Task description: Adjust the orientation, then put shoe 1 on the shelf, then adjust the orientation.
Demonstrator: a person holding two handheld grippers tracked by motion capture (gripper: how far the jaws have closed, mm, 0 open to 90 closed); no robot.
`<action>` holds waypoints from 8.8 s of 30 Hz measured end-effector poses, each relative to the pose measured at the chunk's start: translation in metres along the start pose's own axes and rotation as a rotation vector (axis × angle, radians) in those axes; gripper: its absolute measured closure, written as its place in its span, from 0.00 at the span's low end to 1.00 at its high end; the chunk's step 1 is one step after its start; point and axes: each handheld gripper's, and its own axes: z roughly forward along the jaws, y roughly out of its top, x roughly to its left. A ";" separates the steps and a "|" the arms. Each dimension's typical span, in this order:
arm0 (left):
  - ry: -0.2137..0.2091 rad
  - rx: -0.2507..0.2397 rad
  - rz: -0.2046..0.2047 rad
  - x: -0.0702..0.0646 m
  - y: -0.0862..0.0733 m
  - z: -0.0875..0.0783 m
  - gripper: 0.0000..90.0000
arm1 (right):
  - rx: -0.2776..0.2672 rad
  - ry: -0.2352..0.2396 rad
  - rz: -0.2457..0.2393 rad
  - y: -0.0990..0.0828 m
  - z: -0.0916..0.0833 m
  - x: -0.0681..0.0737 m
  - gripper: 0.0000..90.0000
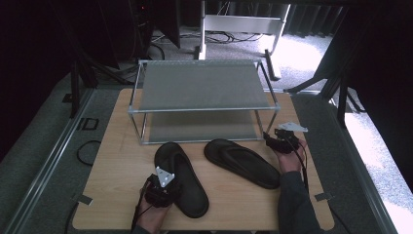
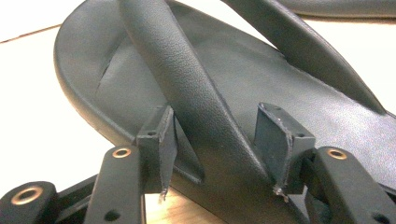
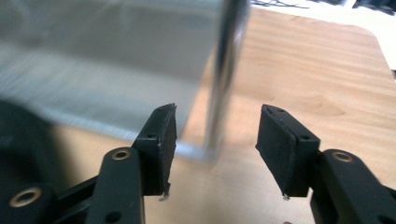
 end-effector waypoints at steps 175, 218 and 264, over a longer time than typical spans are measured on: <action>-0.066 -0.103 0.065 0.032 0.092 0.115 0.39 | 0.004 0.087 -0.022 0.003 0.007 -0.002 0.90; -0.038 -0.084 0.006 0.052 0.038 0.072 0.32 | 0.006 0.306 -0.149 -0.034 -0.050 0.058 0.54; -0.034 -0.062 0.017 0.050 0.039 0.073 0.32 | 0.011 -0.014 -0.069 0.009 0.003 0.091 0.90</action>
